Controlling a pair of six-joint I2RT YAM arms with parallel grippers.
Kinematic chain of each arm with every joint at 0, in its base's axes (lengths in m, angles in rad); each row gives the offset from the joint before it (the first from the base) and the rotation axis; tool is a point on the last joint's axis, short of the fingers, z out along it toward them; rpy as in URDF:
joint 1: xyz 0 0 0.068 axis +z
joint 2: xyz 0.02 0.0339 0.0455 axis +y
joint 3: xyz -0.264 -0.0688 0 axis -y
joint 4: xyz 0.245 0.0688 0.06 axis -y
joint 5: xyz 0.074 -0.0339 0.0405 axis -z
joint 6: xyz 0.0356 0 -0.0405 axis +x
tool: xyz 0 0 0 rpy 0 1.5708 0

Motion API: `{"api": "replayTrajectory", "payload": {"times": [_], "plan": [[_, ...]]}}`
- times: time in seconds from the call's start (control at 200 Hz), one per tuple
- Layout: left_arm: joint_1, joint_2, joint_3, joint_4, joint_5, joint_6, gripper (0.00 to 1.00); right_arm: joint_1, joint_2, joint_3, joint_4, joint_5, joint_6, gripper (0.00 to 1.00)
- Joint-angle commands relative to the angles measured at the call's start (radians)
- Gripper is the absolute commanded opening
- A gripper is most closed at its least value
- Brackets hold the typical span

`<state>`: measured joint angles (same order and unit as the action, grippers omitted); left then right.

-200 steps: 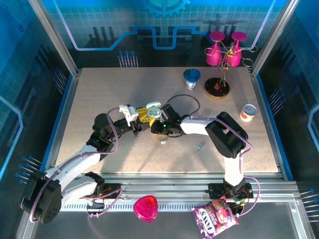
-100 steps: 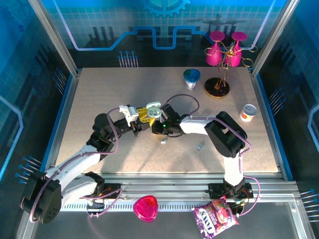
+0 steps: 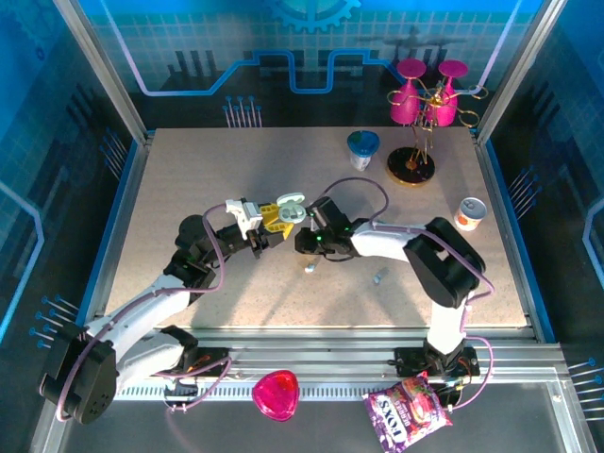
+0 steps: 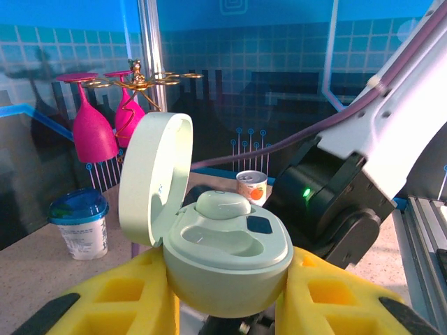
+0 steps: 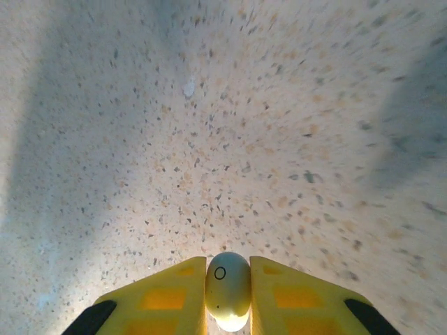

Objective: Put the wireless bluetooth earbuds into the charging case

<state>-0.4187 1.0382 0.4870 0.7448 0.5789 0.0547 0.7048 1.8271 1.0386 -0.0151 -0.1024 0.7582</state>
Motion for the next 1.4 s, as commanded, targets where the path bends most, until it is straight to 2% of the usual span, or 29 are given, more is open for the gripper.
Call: {"api": "replayTrajectory", "payload": {"times": [0.0,0.175,0.395,0.545,0.73,0.946,1.396], "plan": [[0.005,0.014,-0.014,0.046,-0.014,0.011,0.25,-0.037,-0.119,-0.051,-0.013,0.049,-0.014,0.18],[0.005,0.043,-0.018,0.075,-0.027,-0.002,0.25,-0.076,-0.306,-0.108,-0.081,0.105,-0.054,0.18],[0.004,0.097,-0.008,0.077,-0.048,0.011,0.25,-0.081,-0.502,-0.063,-0.222,0.182,-0.131,0.18],[0.005,0.136,-0.001,0.096,-0.063,0.03,0.25,-0.047,-0.571,-0.004,-0.268,0.22,-0.169,0.19],[0.005,0.19,0.012,0.144,-0.066,0.024,0.25,0.029,-0.584,0.093,-0.313,0.291,-0.218,0.19],[0.005,0.22,0.019,0.164,-0.071,0.018,0.25,0.09,-0.563,0.16,-0.273,0.269,-0.228,0.18],[0.004,0.212,0.037,0.136,-0.082,-0.02,0.25,0.139,-0.423,0.264,-0.21,0.194,-0.241,0.19]]}}
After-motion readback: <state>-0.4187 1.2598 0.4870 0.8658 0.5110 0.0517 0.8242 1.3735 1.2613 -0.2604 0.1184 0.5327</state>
